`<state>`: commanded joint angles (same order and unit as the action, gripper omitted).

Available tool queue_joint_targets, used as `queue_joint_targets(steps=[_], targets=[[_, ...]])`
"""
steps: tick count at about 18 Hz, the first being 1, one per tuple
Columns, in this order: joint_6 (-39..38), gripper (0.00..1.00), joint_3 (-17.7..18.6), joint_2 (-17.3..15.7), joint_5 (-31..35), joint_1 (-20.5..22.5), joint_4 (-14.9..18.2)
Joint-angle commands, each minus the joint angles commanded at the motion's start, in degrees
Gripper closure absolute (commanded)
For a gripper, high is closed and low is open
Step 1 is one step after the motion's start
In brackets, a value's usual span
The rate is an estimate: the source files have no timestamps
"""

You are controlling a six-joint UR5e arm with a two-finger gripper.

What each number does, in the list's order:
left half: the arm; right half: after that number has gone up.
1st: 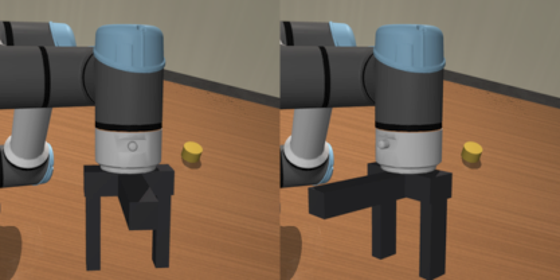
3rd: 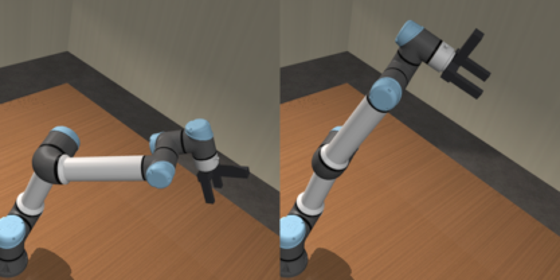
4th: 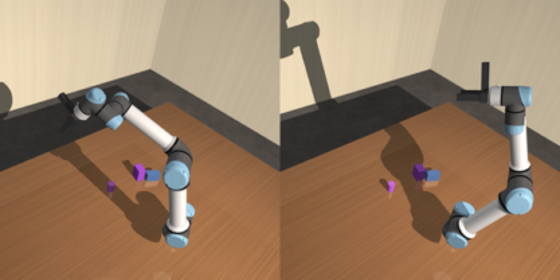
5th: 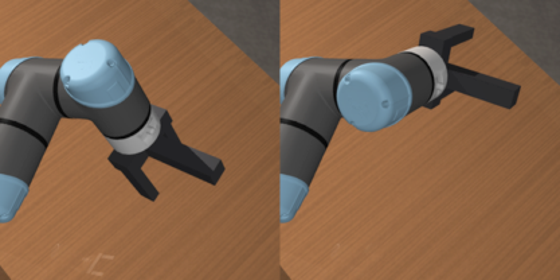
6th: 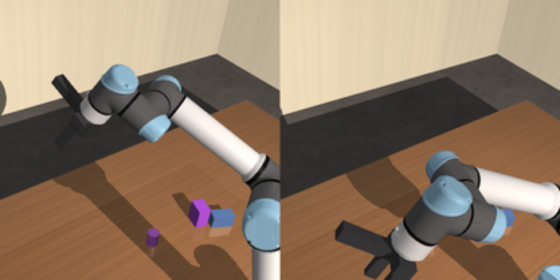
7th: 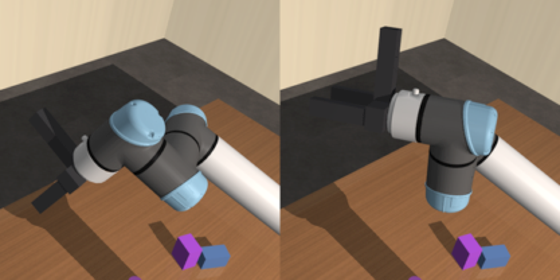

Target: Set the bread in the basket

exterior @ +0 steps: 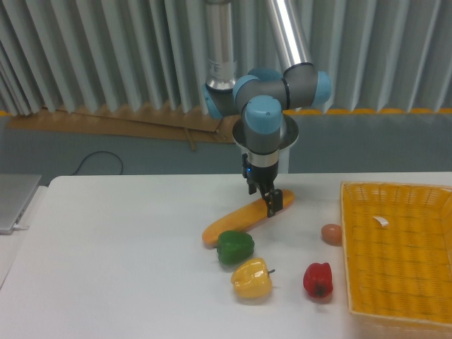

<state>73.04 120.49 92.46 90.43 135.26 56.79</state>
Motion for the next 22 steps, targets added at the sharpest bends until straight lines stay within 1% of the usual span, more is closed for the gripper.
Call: queue_joint_targets(steps=[2, 3, 5, 7, 11, 14, 17, 20, 22], targets=[[-0.3, 0.0, -0.8, 0.8, 0.4, -0.1, -0.4], [-0.5, 0.0, -0.6, 1.0, 0.4, -0.1, -0.5], [-0.6, 0.0, -0.6, 2.4, 0.6, -0.1, -1.7], [-0.7, 0.0, -0.7, 3.6, 0.6, -0.1, -3.5], [-0.7, 0.0, -0.7, 3.7, 0.8, -0.1, -4.0], [-0.7, 0.0, -0.8, 3.7, 3.1, -0.1, -4.1], [-0.6, 0.0, -0.6, 3.7, 3.3, -0.4, -4.0], [-0.6, 0.0, -0.7, 4.4, 4.3, -0.8, -4.1], [-0.8, 0.0, -1.6, 5.4, 7.1, -2.3, -4.1]])
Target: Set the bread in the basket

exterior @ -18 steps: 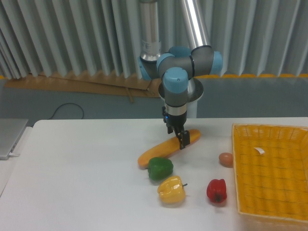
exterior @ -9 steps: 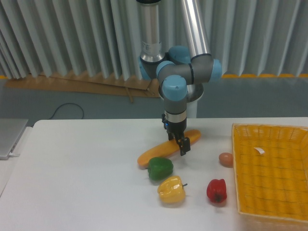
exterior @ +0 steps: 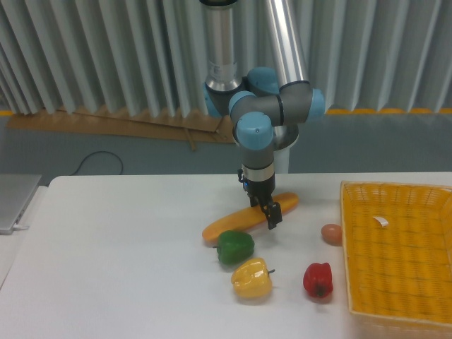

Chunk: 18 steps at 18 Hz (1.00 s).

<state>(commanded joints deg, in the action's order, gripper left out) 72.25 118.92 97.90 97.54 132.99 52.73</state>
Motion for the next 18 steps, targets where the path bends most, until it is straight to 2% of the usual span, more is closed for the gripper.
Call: queue_joint_targets(steps=[2, 6, 8, 11, 13, 15, 18], targets=[[-0.1, 0.0, -0.4, 1.1, 2.4, -0.4, -0.1], [0.0, 0.0, -1.0, 1.3, 2.2, -0.5, -0.1], [-0.1, 0.24, -1.1, 1.3, 2.2, -0.5, -0.1], [-0.3, 0.5, -1.4, 0.9, 2.0, -0.5, 0.1], [-0.7, 0.59, -1.3, 0.7, 2.0, -0.5, 0.2], [-0.8, 0.64, -1.3, 0.9, 2.0, -0.5, 0.1], [-1.2, 0.83, -1.4, 0.8, 2.0, -0.4, 0.1]])
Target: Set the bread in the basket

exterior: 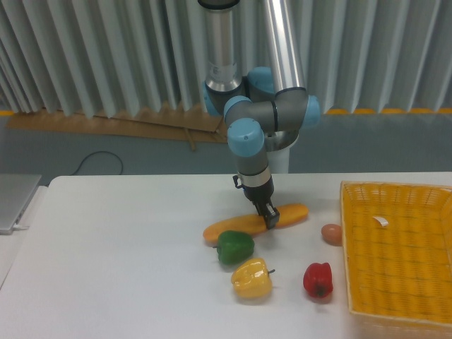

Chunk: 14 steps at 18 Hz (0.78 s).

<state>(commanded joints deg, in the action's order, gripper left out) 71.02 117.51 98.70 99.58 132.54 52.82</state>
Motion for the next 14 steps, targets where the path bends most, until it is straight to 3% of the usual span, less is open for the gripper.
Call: queue_joint_targets(steps=[4, 5, 14], targets=[[-0.6, 0.88, -0.4, 0.2, 0.2, 0.1, 0.1], [-0.6, 0.94, -0.4, 0.2, 0.1, 0.1, 0.1], [-0.5, 0.98, -2.1, -0.5, -0.6, 0.4, 0.7]])
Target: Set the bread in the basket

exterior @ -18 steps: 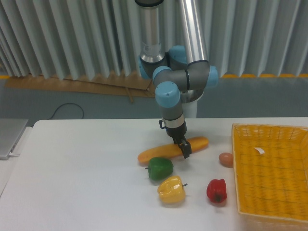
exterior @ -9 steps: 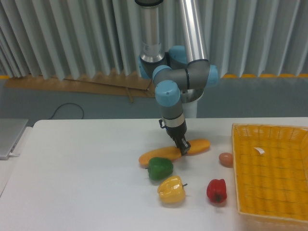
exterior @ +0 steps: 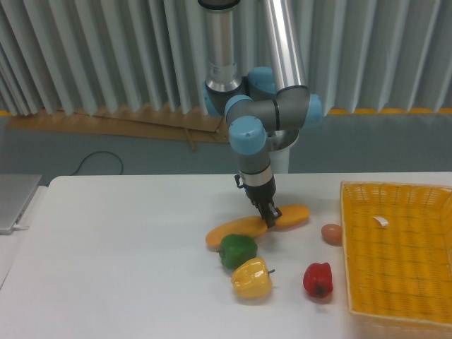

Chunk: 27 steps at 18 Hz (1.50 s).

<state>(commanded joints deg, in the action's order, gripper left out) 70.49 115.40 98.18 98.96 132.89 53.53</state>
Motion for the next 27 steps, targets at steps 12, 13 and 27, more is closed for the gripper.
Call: queue_joint_targets(steps=[12, 13, 27], targets=[[0.1, 0.98, -5.3, -8.1, -5.4, 1.5, 11.3], [0.4, 0.98, -6.5, -8.1, -6.8, 2.2, 13.1], [24.0, 0.98, -17.7, -6.6, -10.6, 16.5, 27.8]])
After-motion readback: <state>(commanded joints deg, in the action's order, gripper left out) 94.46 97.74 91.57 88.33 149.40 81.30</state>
